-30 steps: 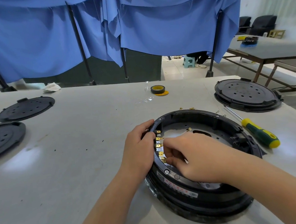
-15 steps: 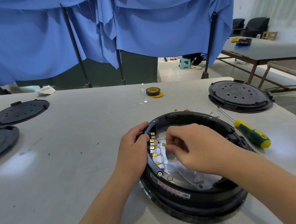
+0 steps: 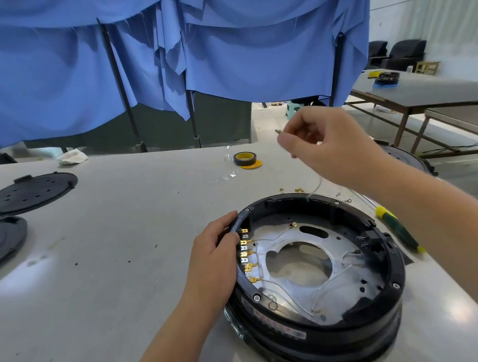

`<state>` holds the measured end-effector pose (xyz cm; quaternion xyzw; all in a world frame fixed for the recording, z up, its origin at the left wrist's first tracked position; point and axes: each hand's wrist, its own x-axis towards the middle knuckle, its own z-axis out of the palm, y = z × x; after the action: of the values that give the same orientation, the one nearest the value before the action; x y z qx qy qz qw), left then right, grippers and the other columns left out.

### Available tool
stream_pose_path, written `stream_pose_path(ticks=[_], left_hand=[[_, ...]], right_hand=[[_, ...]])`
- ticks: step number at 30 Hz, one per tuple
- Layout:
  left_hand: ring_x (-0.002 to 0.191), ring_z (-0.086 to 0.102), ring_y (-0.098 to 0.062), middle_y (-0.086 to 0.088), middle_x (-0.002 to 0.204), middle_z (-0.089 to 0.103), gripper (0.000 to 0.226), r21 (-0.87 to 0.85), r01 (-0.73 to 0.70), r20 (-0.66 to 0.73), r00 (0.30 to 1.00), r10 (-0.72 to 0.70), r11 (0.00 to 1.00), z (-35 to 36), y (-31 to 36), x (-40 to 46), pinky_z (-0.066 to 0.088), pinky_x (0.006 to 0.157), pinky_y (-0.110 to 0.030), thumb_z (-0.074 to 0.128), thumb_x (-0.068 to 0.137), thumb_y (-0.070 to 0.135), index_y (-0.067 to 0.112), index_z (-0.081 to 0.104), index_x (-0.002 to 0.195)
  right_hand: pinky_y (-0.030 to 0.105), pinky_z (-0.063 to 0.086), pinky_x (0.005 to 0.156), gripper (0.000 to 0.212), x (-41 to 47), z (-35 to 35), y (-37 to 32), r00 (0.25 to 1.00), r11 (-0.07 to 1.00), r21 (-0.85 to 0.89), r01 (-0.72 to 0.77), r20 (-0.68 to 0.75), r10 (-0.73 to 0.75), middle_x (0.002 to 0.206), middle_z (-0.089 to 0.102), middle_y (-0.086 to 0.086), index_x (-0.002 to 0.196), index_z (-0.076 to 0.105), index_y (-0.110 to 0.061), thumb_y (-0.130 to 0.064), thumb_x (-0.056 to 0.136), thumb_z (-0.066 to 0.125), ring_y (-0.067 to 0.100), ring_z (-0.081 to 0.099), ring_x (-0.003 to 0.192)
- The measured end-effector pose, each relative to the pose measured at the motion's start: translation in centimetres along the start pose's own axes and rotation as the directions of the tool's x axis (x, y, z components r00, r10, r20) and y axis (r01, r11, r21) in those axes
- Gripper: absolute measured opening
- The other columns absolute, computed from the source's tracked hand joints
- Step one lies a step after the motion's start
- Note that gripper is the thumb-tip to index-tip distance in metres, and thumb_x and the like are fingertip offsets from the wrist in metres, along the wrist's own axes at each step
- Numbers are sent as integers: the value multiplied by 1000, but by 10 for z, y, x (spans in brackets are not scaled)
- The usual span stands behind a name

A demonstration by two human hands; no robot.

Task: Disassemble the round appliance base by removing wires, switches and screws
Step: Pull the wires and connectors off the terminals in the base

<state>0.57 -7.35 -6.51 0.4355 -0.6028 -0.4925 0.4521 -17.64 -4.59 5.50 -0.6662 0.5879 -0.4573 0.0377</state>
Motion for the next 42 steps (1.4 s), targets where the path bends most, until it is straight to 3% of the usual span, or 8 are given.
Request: stream_pose_path(ticks=[5, 11, 19, 26, 30, 35, 39, 42], left_hand=[[102, 61, -1, 8, 115, 66, 40, 7, 10, 6, 1000, -10, 1000, 0, 2, 0, 44, 73, -10, 46, 92, 4, 24, 62, 122], [108, 59, -8, 8, 118, 65, 41, 18, 4, 1, 1000, -4, 1000, 0, 1, 0, 47, 87, -21, 46, 92, 4, 25, 62, 123], [105, 59, 0, 16, 112, 66, 40, 22, -23, -18, 1000, 23, 1000, 1, -3, 1, 44, 84, -16, 49, 91, 4, 31, 65, 114], [105, 60, -2, 15, 111, 67, 39, 32, -13, -22, 1000, 13, 999, 2, -3, 2, 44, 84, -18, 49, 91, 5, 32, 65, 114], [107, 59, -3, 14, 112, 67, 40, 26, -4, -20, 1000, 4, 1000, 1, -2, 2, 45, 89, -22, 49, 90, 4, 34, 65, 111], [107, 60, -3, 14, 112, 67, 40, 18, -10, -11, 1000, 10, 1000, 0, -1, 1, 45, 86, -20, 49, 90, 4, 33, 65, 112], [107, 60, -4, 12, 114, 66, 40, 8, -5, -4, 1000, 5, 1000, -1, -2, 0, 45, 84, -18, 48, 90, 4, 30, 65, 116], [106, 61, -4, 10, 114, 67, 40, 13, -19, -9, 1000, 19, 1000, -1, -3, 0, 46, 83, -16, 48, 90, 3, 26, 65, 118]], right_hand=[[25, 40, 62, 14, 30, 12, 55, 987, 879, -476, -29, 125, 100, 74, 58, -8, 80, 59, -21, -31, 90, 58, 15, 54, 70], [28, 40, 68, 13, 41, 36, 116, 895, 772, -633, -63, 306, 323, 88, 61, 0, 78, 58, -21, -27, 88, 60, 20, 55, 80], [31, 49, 75, 11, 48, 56, 140, 864, 784, -594, -183, 283, 416, 92, 70, 7, 81, 67, -14, -17, 88, 60, 24, 61, 85], [38, 45, 100, 31, 50, 59, 148, 811, 768, -592, -245, 309, 497, 125, 63, 8, 117, 65, -9, -6, 90, 51, 27, 57, 112], [29, 45, 90, 30, 47, 51, 139, 902, 846, -458, -274, 183, 391, 118, 64, 7, 110, 68, -11, -5, 90, 47, 23, 58, 104], [27, 43, 87, 27, 46, 42, 104, 972, 902, -413, -126, 131, 196, 114, 65, 2, 109, 68, -15, -9, 92, 49, 12, 53, 91], [18, 45, 77, 20, 34, 42, 65, 981, 958, -286, 0, 187, 56, 96, 66, -6, 99, 71, -19, -12, 90, 55, 10, 58, 81], [3, 41, 61, 11, 18, 44, 34, 928, 982, -186, 31, 370, 41, 80, 66, -16, 83, 71, -26, -19, 86, 63, -6, 58, 70]])
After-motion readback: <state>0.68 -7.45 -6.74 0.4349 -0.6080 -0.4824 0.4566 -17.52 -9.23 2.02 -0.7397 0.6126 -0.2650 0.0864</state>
